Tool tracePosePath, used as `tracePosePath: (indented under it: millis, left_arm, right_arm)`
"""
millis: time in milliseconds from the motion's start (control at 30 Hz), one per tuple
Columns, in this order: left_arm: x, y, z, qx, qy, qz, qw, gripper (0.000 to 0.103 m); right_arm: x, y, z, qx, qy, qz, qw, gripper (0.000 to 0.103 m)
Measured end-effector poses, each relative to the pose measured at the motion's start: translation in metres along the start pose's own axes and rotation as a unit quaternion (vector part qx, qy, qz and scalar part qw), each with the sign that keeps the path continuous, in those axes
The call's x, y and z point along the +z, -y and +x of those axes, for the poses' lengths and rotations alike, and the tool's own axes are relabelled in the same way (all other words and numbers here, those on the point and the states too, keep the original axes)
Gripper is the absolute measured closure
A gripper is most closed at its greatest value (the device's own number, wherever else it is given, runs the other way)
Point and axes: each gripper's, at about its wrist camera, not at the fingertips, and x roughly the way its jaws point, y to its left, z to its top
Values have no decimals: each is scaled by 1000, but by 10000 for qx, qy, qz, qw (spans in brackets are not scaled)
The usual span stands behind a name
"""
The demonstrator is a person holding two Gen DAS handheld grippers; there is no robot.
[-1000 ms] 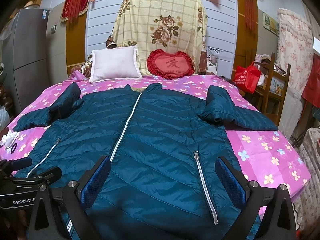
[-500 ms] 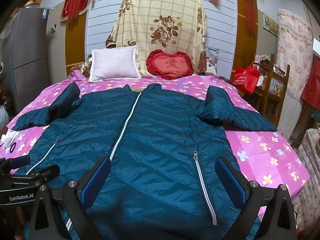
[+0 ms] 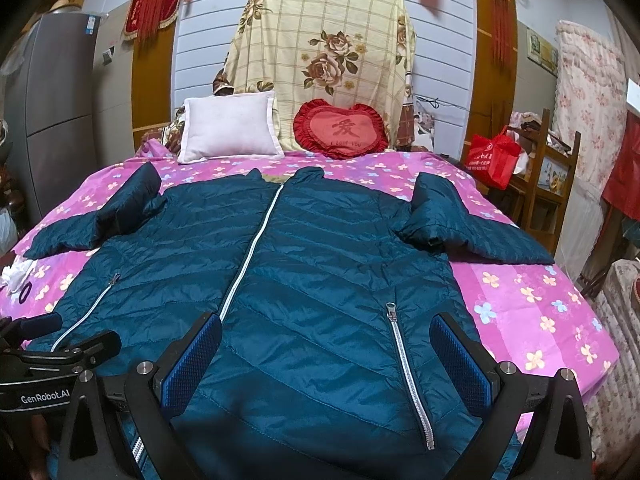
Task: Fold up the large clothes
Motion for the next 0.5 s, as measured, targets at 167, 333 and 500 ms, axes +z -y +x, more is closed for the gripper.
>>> tracePosePath:
  millis: [167,333,500]
  left_arm:
    - [1,-1,0,-5,-2,-3,10000,1]
    - [1,-1,0,-12,-4,-9,10000,1]
    - [0,0,0,-8,-7,-7,10000,1]
  right_arm:
    - [0,0,0,0,-2,-1,10000,0]
    - [0,0,0,-5,-1,-13,10000,0]
    - [0,-1,0,-7,0,-15,10000,0]
